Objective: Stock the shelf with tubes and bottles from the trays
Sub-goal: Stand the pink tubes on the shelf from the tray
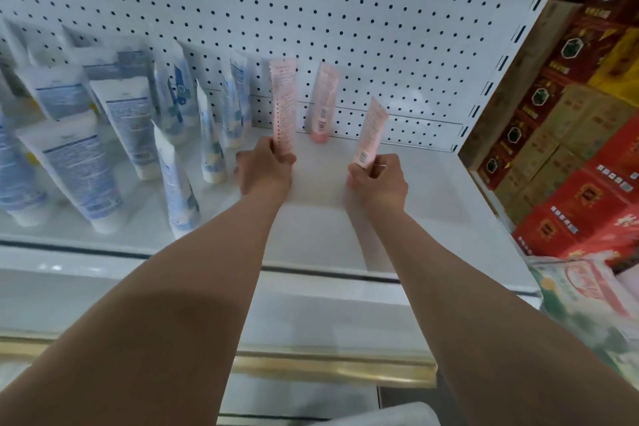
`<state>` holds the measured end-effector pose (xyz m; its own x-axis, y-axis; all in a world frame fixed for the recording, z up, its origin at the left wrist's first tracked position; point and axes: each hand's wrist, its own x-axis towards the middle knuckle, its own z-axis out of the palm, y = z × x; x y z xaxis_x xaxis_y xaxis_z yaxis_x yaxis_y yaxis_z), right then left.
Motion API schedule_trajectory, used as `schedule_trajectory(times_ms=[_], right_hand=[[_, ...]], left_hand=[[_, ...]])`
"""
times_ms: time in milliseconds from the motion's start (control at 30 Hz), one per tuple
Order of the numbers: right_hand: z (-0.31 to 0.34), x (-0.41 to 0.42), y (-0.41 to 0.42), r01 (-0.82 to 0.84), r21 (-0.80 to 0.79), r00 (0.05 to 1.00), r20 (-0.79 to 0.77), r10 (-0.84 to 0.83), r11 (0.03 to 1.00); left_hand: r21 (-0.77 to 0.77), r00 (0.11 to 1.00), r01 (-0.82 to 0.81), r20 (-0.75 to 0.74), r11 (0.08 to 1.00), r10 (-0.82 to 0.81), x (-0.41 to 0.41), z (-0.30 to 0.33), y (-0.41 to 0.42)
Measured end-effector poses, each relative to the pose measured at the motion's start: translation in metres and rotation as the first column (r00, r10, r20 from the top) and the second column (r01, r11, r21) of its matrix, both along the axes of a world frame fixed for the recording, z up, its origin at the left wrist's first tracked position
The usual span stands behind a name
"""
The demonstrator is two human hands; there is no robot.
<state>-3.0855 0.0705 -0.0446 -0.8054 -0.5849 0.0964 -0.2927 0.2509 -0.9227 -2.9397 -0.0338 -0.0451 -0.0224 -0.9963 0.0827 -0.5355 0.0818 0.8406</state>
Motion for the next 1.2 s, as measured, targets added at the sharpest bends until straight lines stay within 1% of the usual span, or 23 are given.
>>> schedule_trajectory(times_ms=[67, 200, 333, 500, 667, 900, 1200], right_hand=[[0.000, -0.008, -0.013, -0.012, -0.003, 1.000, -0.008, 0.012, 1.000], [0.000, -0.018, -0.038, -0.016, -0.027, 1.000, -0.014, 0.016, 1.000], [0.001, -0.026, -0.063, -0.009, -0.043, 1.000, 0.025, 0.010, 0.999], [0.000, -0.037, -0.084, -0.020, -0.056, 1.000, 0.020, 0.021, 0.998], [-0.001, -0.042, -0.093, -0.003, -0.076, 1.000, -0.005, 0.002, 0.997], [-0.005, -0.045, -0.099, 0.006, -0.055, 0.999, -0.052, -0.009, 0.998], [-0.008, -0.050, -0.104, 0.051, -0.031, 0.997, -0.057, -0.053, 0.998]], left_hand=[[-0.015, 1.000, -0.017, 0.015, 1.000, 0.017, -0.002, -0.003, -0.013], [-0.064, 0.999, 0.000, 0.033, 0.998, 0.002, 0.000, -0.010, -0.026], [-0.060, 1.000, 0.000, 0.001, 0.998, 0.000, 0.000, -0.014, -0.031], [-0.080, 1.000, 0.004, -0.004, 0.997, -0.005, 0.000, -0.018, -0.035], [-0.077, 1.000, -0.023, -0.010, 0.997, 0.023, 0.000, -0.019, -0.036], [-0.072, 0.998, -0.056, -0.032, 0.996, 0.054, -0.002, -0.016, -0.033], [-0.073, 0.998, -0.053, -0.019, 0.996, 0.052, -0.002, -0.014, -0.031]])
